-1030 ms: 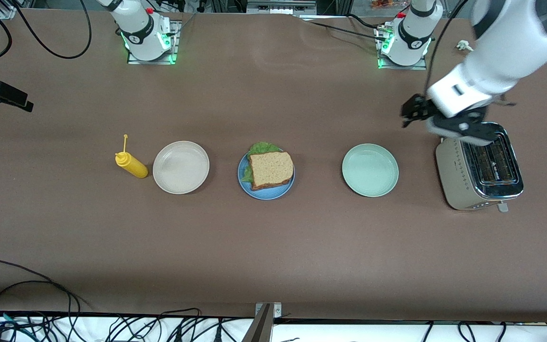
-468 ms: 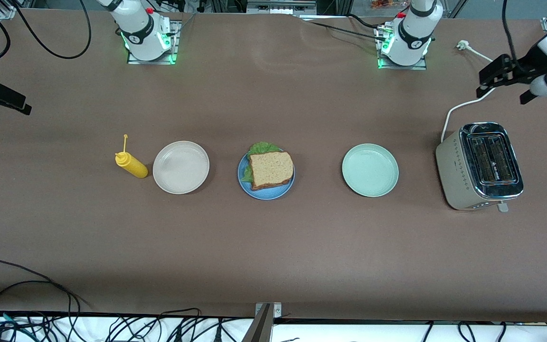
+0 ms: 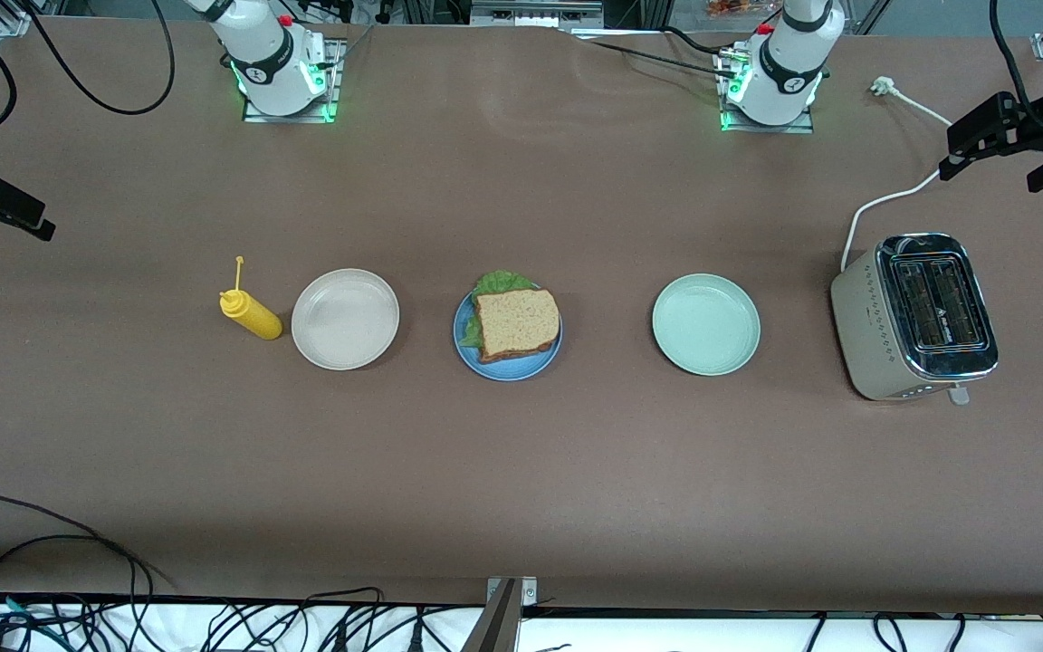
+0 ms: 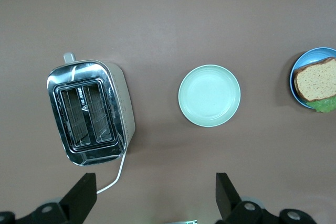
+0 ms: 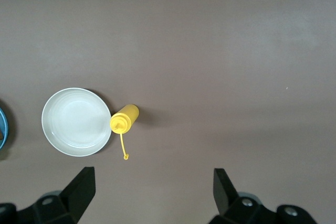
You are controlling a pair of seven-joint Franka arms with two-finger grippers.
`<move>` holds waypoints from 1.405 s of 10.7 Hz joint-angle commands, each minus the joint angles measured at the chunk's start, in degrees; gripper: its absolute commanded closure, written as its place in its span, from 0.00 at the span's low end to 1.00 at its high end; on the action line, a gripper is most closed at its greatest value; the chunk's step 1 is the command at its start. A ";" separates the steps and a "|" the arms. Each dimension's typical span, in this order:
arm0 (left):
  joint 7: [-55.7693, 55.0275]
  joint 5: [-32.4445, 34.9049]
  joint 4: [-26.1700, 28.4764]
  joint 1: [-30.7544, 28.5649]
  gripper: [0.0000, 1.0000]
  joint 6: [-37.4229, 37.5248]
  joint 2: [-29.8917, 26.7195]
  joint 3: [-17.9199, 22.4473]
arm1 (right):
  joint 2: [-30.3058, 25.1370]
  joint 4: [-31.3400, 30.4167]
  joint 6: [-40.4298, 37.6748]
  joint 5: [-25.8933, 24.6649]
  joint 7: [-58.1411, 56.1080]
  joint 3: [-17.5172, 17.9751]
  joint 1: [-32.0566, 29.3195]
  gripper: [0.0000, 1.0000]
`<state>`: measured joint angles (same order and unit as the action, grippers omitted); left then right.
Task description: Make sandwich in blue plate with both arms
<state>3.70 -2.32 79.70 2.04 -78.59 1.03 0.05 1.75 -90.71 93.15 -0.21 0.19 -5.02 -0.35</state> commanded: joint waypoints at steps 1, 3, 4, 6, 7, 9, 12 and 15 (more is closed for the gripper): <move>1.04 1.36 -4.03 0.24 0.00 2.30 2.66 0.57 | 0.36 0.36 0.63 0.30 0.95 0.19 0.08 0.00; 1.13 1.18 -3.50 -0.11 0.00 2.30 2.40 0.13 | 0.27 0.36 0.63 0.39 0.34 0.10 -0.01 0.00; 0.96 1.18 -3.15 -0.46 0.00 2.39 2.40 -0.13 | 0.27 0.36 0.54 0.21 0.33 0.19 -0.01 0.00; 0.60 1.27 -3.15 -0.73 0.00 2.48 2.05 -0.22 | 0.27 0.45 0.54 0.47 0.16 -0.25 -0.09 0.00; 0.60 1.27 -2.97 -1.25 0.00 3.52 1.96 -0.22 | 0.27 0.45 0.63 0.39 0.33 -0.25 -0.09 0.00; 0.52 1.27 -2.53 -2.65 0.00 3.53 1.96 -2.32 | 0.27 0.45 0.54 0.30 0.16 -0.25 -0.09 0.00; 0.51 1.27 -1.83 -2.84 0.00 3.53 0.82 -2.77 | 0.27 0.45 0.54 -0.05 0.07 0.01 -0.09 0.00; 0.51 1.27 -1.83 -2.84 0.00 3.53 0.82 -2.69 | 0.19 0.45 0.54 -1.11 0.07 0.19 -0.01 0.00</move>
<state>3.69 -2.32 78.12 -0.02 -76.05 2.54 -1.77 2.15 -90.71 93.74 -0.57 0.18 -5.12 -0.43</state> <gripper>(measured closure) 0.000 0.000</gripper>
